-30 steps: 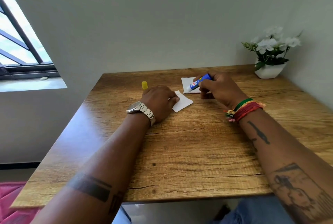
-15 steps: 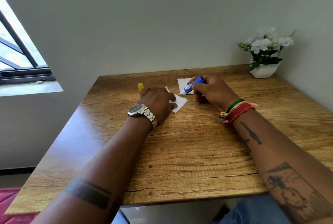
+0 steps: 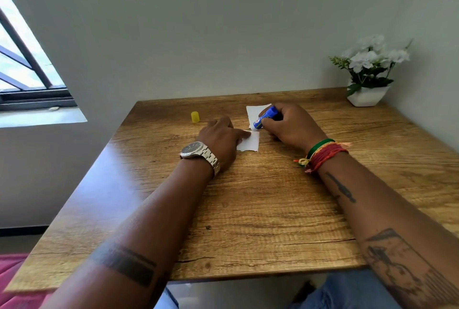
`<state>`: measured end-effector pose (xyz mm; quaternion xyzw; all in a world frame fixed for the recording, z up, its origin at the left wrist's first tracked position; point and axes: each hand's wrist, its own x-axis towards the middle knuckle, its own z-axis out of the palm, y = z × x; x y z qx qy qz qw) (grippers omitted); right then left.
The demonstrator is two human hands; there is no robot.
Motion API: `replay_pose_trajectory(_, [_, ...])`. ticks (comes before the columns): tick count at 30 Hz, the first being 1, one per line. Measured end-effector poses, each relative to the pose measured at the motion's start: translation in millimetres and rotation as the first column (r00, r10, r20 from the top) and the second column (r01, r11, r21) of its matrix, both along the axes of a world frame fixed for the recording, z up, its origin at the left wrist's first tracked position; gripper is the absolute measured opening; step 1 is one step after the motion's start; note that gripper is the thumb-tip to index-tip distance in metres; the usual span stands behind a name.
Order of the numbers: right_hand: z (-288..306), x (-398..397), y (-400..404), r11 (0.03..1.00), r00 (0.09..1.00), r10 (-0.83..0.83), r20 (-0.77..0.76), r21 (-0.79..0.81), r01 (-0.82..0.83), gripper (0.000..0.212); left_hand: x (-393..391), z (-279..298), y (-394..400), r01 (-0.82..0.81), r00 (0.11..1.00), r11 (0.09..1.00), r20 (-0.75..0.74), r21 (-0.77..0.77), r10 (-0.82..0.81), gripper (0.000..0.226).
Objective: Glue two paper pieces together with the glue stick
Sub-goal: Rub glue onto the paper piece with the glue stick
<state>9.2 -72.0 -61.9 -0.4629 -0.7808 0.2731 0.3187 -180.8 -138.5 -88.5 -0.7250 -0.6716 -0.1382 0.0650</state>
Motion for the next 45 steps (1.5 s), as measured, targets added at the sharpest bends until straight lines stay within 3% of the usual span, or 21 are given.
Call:
replay_pose_trajectory(4, [-3,-3,0,0.998,0.998,-0.001,0.064,0.062,-0.003,0.017,1,1,-1,-0.01,0.998,1.0,0.069,0.013,0.009,0.037])
replay_pose_trajectory(12, [-6,-8,2,0.985,0.984,-0.024,0.176,0.172,-0.007,0.024,-1,0,2,-0.018,0.996,1.0,0.085,0.006,0.017,0.035])
replay_pose_trajectory(20, [-3,-8,-1,0.981,0.973,0.039,0.226,0.176,-0.08,0.032,0,3,0,-0.01,0.996,1.0,0.093,-0.015,0.011,0.036])
replay_pose_trajectory(39, [9,-4,-15,0.983,0.955,0.164,0.245,0.039,-0.179,0.018,3,9,-4,-0.031,0.995,0.998,0.098,-0.05,0.036,0.034])
replay_pose_trajectory(41, [9,1,-12,0.989,0.977,0.146,0.152,-0.033,-0.143,0.017,1,9,-4,-0.026,0.995,0.998,0.093,-0.05,0.031,0.034])
replay_pose_trajectory(45, [10,11,-4,0.965,0.972,0.061,-0.229,-0.234,-0.116,0.018,-1,11,-4,-0.066,0.996,0.997,0.056,-0.048,0.069,0.033])
